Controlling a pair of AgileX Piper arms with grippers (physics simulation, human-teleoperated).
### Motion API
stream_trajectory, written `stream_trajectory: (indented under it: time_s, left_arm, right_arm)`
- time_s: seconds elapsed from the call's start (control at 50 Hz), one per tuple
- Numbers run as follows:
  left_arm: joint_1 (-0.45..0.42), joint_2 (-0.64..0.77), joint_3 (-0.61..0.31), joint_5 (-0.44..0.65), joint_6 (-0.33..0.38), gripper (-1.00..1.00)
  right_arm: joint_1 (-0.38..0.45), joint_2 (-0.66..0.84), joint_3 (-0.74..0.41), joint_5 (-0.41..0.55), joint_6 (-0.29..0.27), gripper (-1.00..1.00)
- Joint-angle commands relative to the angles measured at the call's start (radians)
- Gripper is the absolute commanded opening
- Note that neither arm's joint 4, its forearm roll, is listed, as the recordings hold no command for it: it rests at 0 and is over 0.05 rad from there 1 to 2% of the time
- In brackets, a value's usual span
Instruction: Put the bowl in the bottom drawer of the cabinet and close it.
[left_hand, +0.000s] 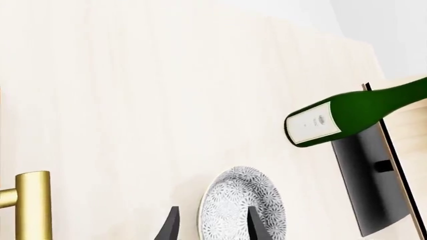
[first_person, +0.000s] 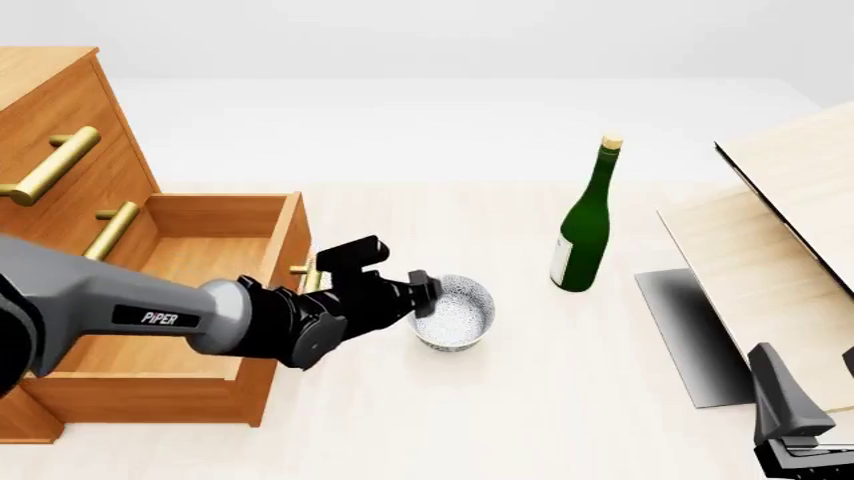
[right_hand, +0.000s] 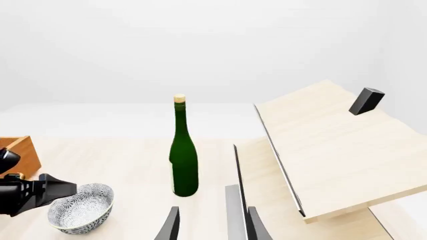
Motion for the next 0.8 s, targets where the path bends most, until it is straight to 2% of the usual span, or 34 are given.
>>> stream_trajectory:
  time_s: [0.02, 0.8]
  left_arm:
    - [-0.008, 0.029, 0.001, -0.022, -0.019, 1.0]
    - [-0.02, 0.11, 0.004, -0.085, -0.066, 1.0]
  right_arm:
    - [0.0, 0.0, 0.0, 0.0, 0.0, 1.0]
    - [0.0, 0.0, 0.0, 0.0, 0.0, 1.0]
